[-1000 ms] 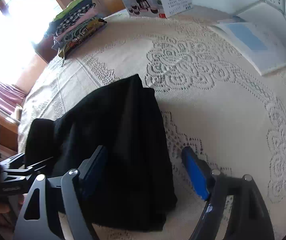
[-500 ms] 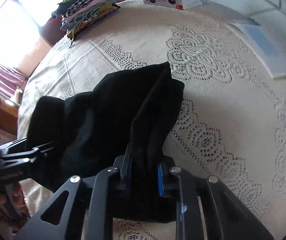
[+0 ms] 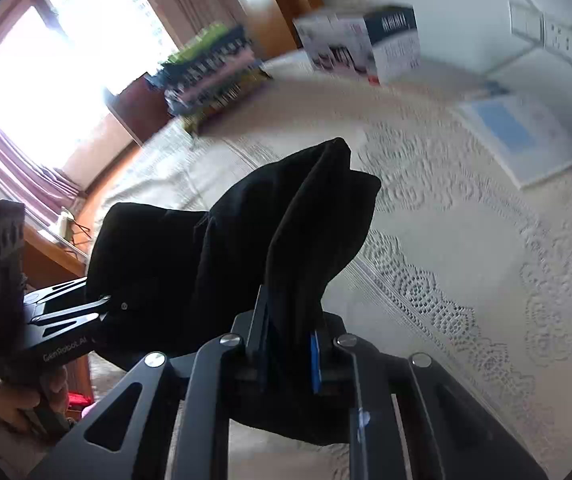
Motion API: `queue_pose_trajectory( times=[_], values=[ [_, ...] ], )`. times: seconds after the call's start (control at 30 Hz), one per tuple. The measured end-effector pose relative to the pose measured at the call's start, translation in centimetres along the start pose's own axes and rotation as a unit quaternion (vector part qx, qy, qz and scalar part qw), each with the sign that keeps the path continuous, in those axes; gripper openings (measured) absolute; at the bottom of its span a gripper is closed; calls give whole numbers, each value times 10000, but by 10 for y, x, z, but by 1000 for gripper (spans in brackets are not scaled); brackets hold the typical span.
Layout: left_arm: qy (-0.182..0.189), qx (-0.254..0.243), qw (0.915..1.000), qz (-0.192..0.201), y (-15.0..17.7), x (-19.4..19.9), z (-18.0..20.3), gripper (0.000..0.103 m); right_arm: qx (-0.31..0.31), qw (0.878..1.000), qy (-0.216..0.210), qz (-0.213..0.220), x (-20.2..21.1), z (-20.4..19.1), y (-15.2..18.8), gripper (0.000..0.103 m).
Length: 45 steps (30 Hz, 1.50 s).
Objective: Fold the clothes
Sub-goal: 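Carry the folded shirt with both grippers to the stack of clothes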
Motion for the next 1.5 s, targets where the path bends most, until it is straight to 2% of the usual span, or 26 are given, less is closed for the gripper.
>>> queue_pose_trajectory(
  times=[0.17, 0.43, 0.7, 0.93, 1.1, 1.23, 1.33, 1.5],
  values=[
    [-52, -32, 9999, 105, -10, 35, -9, 25, 172, 9997, 47, 184, 26, -31, -15, 15],
    [85, -93, 9997, 216, -33, 63, -61, 25, 278, 9990, 228, 261, 17, -85, -40, 15],
    [523, -684, 9959, 293, -98, 77, -134, 25, -133, 9956, 663, 644, -12, -151, -86, 15],
    [613, -1015, 9927, 222, -149, 82, -193, 26, -365, 9922, 896, 784, -44, -204, -131, 15],
    [632, -1077, 9918, 282, -185, 76, -217, 25, -378, 9918, 876, 855, -66, -218, -165, 15],
    [591, -1161, 9906, 413, -227, 76, -235, 26, -291, 9916, 788, 982, -84, -229, -202, 15],
    [605, -1227, 9896, 441, -269, 74, -253, 26, -234, 9910, 771, 1068, -98, -239, -242, 15],
    [629, -1729, 9813, 564, -368, 63, -277, 26, -358, 9861, 834, 1391, -121, -245, -323, 15]
  ],
)
Point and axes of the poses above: each gripper's, at about its wrist camera, not at the fingertips, and x roughly against the way its jaws point, z to its right, y to its underside, the point moved 9 cm from there along -x, roughly the way its jaws point, and after that the axes turned 6 degrees about x, right-handed, at the moved point
